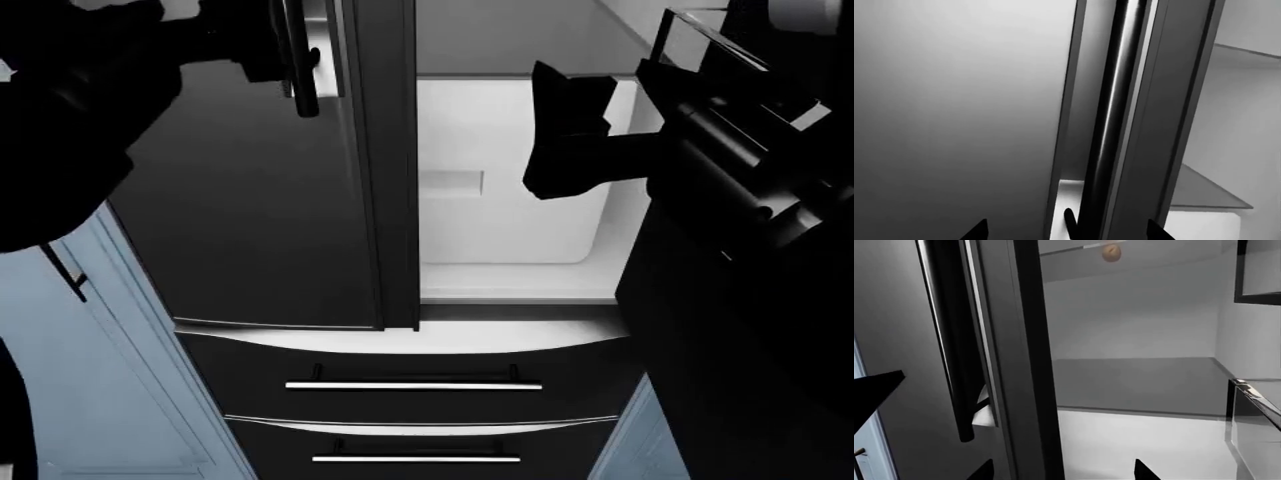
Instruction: Open the fridge doors
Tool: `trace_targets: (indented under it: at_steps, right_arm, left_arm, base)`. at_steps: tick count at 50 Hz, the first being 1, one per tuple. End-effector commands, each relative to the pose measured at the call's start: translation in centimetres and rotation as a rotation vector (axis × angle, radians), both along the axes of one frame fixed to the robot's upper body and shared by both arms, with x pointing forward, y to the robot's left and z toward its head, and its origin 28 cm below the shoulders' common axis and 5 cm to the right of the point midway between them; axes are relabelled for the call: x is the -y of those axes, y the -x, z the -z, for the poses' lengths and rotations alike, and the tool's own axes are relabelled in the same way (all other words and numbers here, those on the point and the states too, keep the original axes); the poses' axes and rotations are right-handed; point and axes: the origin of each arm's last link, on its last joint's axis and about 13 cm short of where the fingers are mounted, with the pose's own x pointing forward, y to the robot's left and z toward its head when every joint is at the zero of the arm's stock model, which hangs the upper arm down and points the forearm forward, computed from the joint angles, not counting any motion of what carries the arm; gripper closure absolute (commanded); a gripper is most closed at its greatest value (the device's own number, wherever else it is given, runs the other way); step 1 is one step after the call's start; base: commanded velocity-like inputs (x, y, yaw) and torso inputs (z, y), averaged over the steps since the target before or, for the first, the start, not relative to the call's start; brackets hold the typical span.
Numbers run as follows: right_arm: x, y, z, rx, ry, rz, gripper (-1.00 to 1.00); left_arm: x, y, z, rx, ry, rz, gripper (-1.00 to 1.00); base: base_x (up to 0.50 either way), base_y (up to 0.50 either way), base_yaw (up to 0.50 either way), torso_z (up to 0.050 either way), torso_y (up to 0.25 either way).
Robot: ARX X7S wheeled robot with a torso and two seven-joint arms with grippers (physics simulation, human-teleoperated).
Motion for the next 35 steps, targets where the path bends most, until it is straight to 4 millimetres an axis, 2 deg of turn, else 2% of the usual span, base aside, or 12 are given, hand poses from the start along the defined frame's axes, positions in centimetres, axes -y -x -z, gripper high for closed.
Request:
trace_targets:
  at_steps: [1, 13, 35]
  right_arm:
    - [0.0, 0.0, 0.0, 0.001, 0.001, 0.001, -1.00]
    - [0.0, 0.1, 0.1, 0.002, -0.001, -0.006, -1.00]
    - [0.1, 0.1, 0.1, 0.002, -0.006, -0.004, -1.00]
  left_arm:
    - [0.6, -0.9, -1.2, 0.005, 0.005, 0.006, -1.00]
    - [1.6, -2.1, -1.8, -0.021, 0.060, 0.045, -1.00]
    - [2.5, -4.2, -2.0, -0.088, 0.168, -0.010, -1.00]
  base:
    - [0.00, 0.00, 0.00, 0.000, 0.000]
    - [0.00, 0.00, 0.00, 0.000, 0.000]
    - [0.00, 0.00, 0.00, 0.000, 0.000]
